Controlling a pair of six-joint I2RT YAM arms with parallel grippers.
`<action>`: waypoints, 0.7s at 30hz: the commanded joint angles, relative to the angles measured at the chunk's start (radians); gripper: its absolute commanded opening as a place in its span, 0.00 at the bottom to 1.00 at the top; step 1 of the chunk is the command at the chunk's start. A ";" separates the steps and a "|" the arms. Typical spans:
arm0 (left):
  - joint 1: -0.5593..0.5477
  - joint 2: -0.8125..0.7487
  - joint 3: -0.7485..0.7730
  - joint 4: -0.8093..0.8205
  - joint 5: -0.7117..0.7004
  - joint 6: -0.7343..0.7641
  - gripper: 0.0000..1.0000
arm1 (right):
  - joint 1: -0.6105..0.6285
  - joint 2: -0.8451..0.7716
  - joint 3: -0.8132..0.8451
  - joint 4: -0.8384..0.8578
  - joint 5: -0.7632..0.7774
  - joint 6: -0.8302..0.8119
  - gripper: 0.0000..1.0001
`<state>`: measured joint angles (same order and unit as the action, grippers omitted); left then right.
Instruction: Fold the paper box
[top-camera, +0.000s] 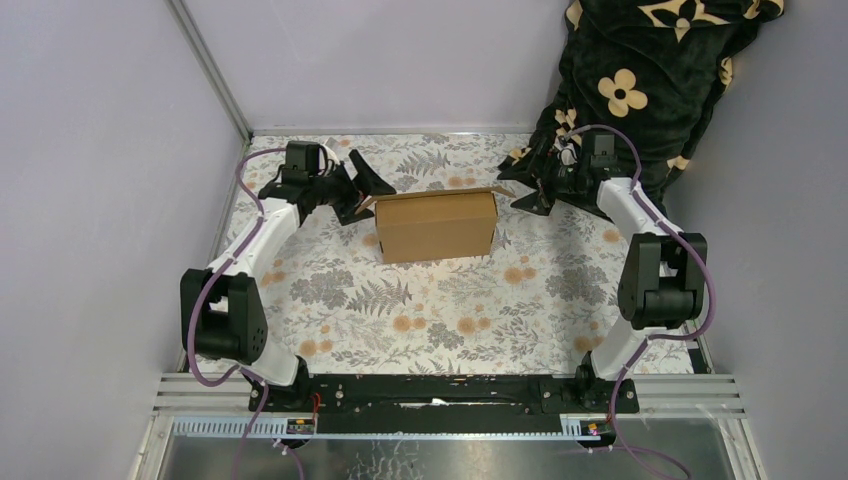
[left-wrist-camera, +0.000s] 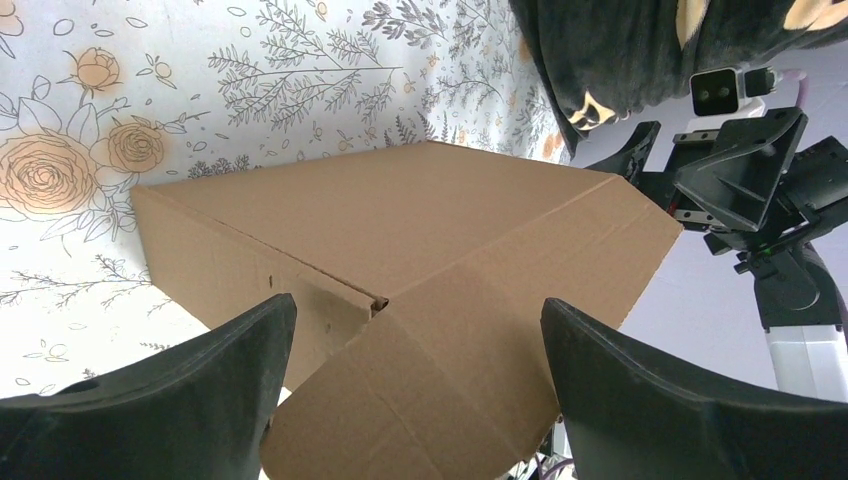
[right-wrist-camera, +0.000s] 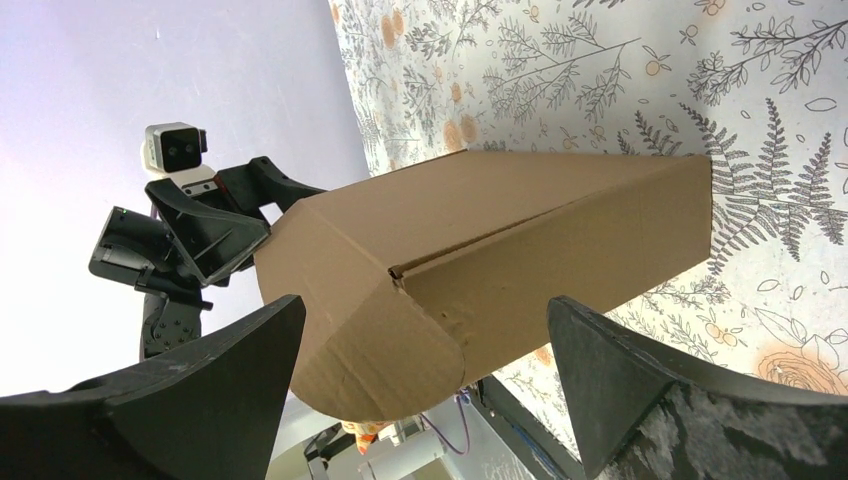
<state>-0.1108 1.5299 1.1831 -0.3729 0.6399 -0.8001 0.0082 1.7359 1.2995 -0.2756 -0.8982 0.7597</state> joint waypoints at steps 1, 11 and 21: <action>0.017 0.011 0.033 0.031 0.009 0.016 0.99 | -0.002 -0.045 -0.017 0.041 0.007 0.019 1.00; 0.044 -0.036 -0.012 0.028 -0.071 0.018 0.98 | -0.043 -0.044 -0.025 0.048 0.008 0.020 1.00; 0.068 -0.069 -0.022 0.063 -0.141 0.007 0.98 | -0.054 -0.041 -0.047 0.069 0.013 0.029 1.00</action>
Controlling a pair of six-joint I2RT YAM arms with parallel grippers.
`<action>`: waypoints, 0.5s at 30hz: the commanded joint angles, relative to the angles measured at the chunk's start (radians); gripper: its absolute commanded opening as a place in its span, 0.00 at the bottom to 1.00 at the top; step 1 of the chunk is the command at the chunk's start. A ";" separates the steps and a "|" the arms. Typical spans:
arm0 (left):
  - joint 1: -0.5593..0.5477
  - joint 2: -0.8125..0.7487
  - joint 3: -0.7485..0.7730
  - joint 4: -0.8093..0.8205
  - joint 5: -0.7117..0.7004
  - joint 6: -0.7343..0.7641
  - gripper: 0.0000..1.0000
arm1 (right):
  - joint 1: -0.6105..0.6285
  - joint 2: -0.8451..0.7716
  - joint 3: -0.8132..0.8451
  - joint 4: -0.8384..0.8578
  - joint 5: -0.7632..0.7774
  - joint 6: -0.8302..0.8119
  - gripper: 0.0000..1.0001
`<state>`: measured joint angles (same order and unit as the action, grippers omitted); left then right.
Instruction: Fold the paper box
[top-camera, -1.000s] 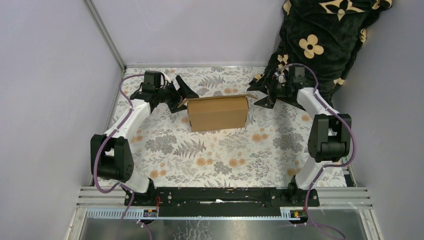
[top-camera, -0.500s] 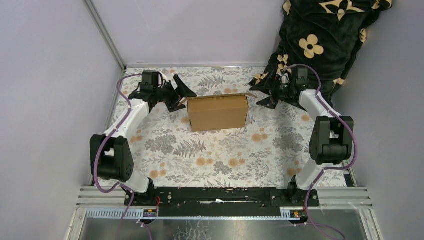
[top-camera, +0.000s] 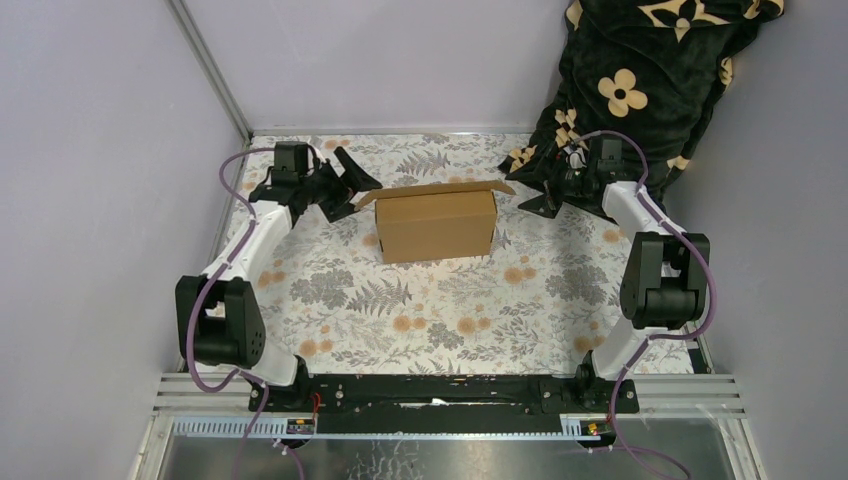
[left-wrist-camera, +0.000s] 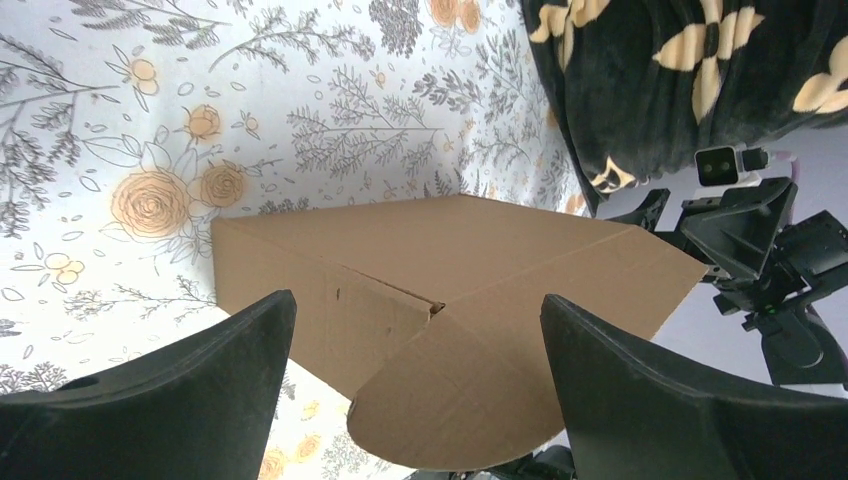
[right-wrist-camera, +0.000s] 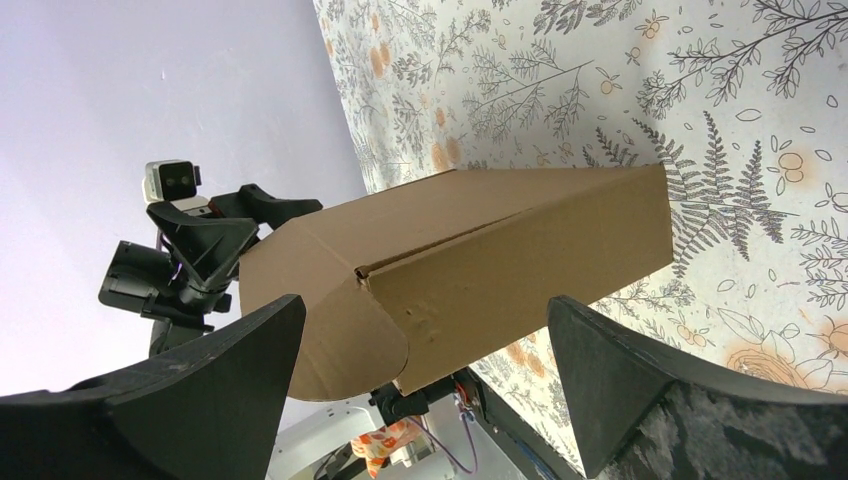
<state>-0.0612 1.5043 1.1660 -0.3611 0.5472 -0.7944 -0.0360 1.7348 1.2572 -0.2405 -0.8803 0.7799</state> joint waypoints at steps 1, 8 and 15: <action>0.022 -0.050 -0.008 0.050 -0.060 0.002 0.99 | -0.013 -0.041 -0.009 0.035 -0.003 0.010 1.00; 0.053 -0.119 -0.021 0.052 -0.125 0.018 0.98 | -0.057 -0.062 -0.064 0.054 0.013 0.013 1.00; 0.081 -0.161 -0.023 0.031 -0.129 0.043 0.98 | -0.100 -0.101 -0.082 0.008 0.048 -0.035 1.00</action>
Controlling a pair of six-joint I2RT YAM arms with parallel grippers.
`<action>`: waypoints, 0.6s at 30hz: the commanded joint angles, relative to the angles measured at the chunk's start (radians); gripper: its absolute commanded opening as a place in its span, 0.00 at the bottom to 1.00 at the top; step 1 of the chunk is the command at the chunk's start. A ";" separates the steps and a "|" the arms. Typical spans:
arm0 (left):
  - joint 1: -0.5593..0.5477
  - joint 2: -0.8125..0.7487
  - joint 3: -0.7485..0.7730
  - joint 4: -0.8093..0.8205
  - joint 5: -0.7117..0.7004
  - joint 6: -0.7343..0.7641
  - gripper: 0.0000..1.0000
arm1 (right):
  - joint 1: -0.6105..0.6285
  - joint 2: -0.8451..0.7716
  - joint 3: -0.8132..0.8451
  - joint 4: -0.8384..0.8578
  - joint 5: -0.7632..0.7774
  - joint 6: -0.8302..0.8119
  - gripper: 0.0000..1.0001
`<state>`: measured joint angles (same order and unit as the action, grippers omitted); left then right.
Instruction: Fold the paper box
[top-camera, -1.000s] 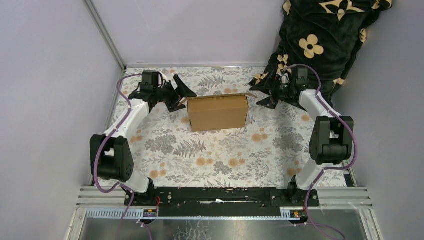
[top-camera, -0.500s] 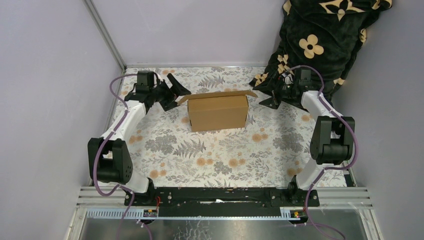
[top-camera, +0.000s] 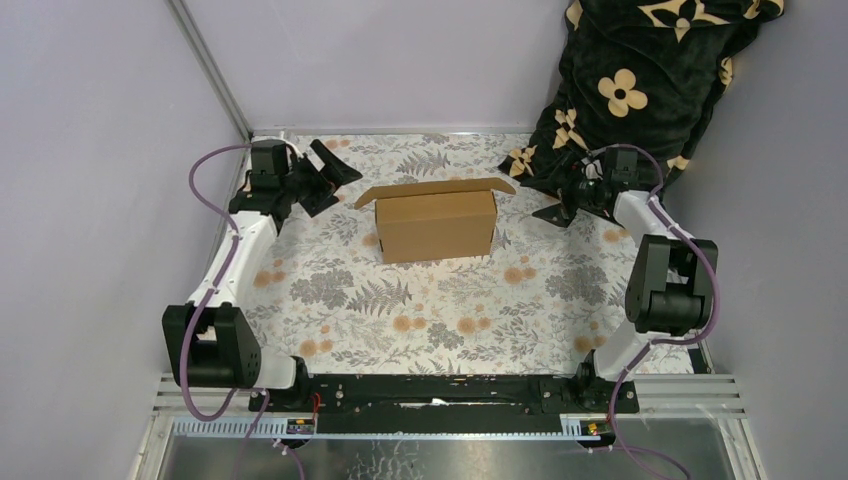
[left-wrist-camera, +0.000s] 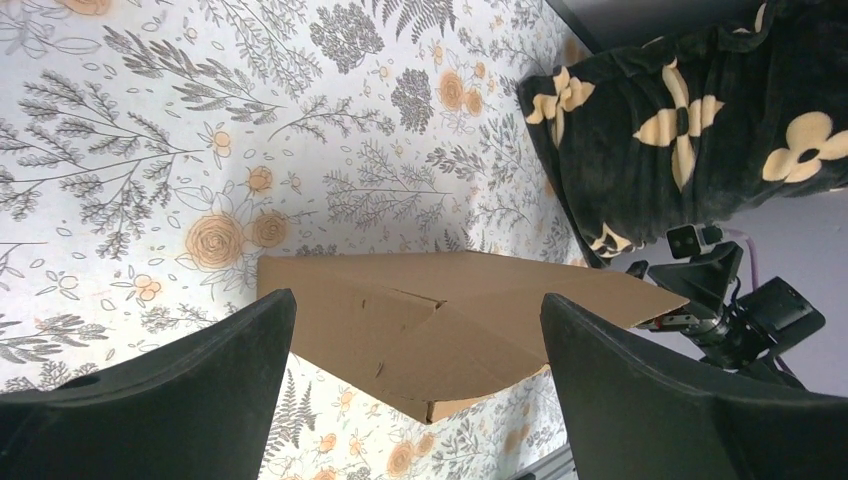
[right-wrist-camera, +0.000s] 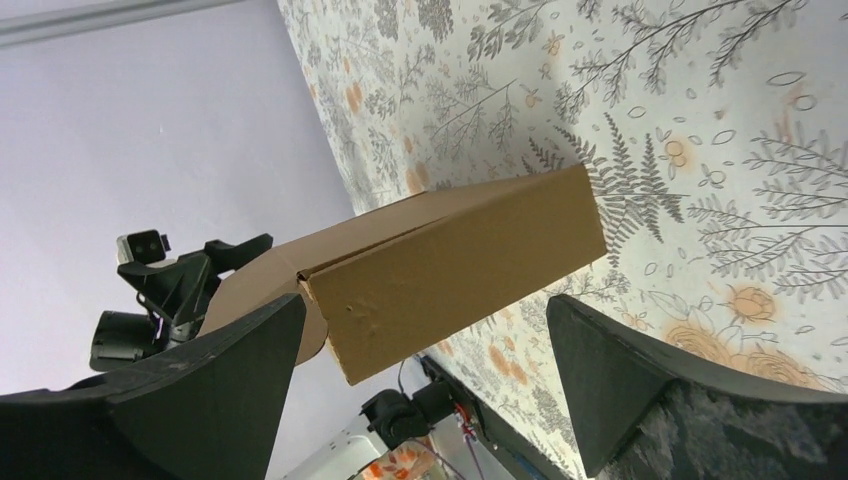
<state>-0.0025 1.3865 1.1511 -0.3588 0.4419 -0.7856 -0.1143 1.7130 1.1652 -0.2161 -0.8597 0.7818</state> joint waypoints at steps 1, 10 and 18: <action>0.022 -0.057 -0.012 0.030 -0.029 0.037 0.98 | -0.027 -0.087 0.016 -0.037 0.038 -0.057 1.00; 0.022 -0.146 -0.014 0.036 0.052 0.066 0.99 | -0.031 -0.236 0.112 -0.270 0.242 -0.244 1.00; 0.010 -0.167 -0.037 0.112 0.128 -0.013 0.99 | -0.031 -0.369 0.342 -0.374 0.221 -0.270 1.00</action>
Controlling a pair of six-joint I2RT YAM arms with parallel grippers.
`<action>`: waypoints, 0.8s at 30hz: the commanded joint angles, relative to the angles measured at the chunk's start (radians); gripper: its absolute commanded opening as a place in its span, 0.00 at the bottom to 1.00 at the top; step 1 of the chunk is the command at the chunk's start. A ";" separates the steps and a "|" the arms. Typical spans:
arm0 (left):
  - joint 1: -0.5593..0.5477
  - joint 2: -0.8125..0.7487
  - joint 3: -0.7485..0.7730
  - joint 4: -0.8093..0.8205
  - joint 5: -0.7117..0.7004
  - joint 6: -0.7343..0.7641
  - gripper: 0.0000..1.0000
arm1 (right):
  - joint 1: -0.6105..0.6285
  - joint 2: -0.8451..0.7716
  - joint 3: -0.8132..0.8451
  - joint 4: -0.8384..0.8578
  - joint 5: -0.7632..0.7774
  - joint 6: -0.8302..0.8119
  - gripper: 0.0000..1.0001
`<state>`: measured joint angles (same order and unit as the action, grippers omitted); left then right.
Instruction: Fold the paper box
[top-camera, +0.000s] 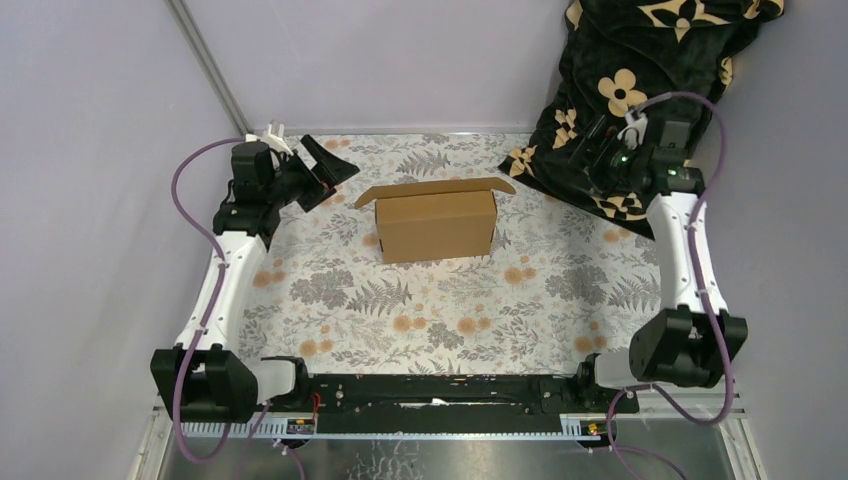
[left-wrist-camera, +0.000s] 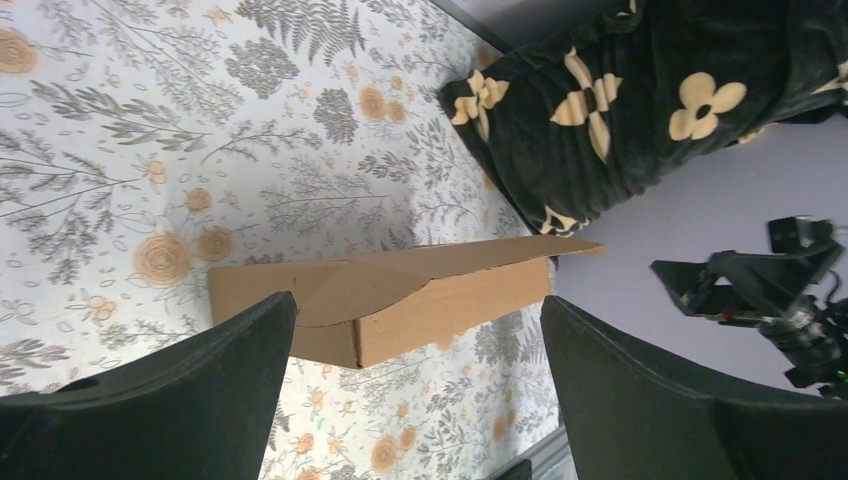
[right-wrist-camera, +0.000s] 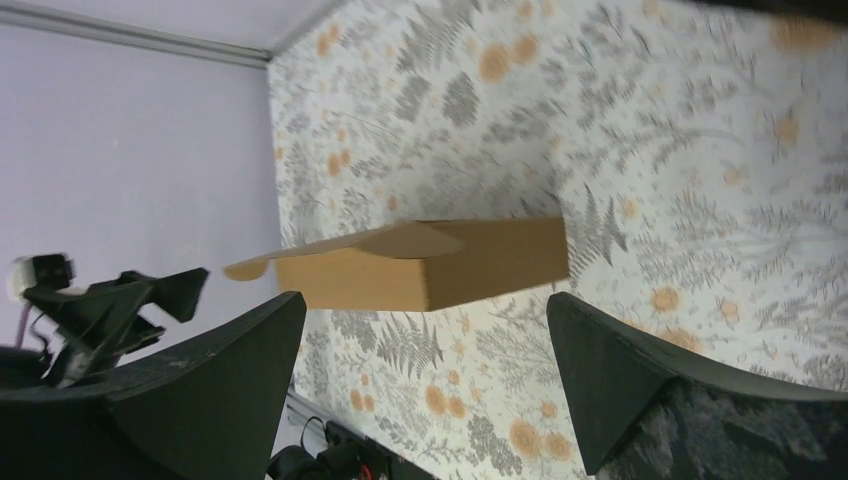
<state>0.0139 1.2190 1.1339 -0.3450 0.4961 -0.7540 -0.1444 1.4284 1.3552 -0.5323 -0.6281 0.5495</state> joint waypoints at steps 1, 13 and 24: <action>-0.009 0.004 -0.016 0.103 0.082 -0.048 0.99 | 0.006 -0.088 0.196 -0.073 -0.018 -0.039 1.00; -0.150 -0.043 0.047 0.069 -0.119 -0.028 0.99 | 0.019 -0.203 0.285 0.078 -0.082 -0.025 1.00; -0.209 -0.025 0.207 0.011 -0.196 0.114 0.99 | 0.020 -0.278 0.113 0.172 -0.125 -0.054 1.00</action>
<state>-0.1783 1.2049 1.2949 -0.3096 0.3492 -0.7280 -0.1310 1.1572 1.4910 -0.4049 -0.7147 0.5343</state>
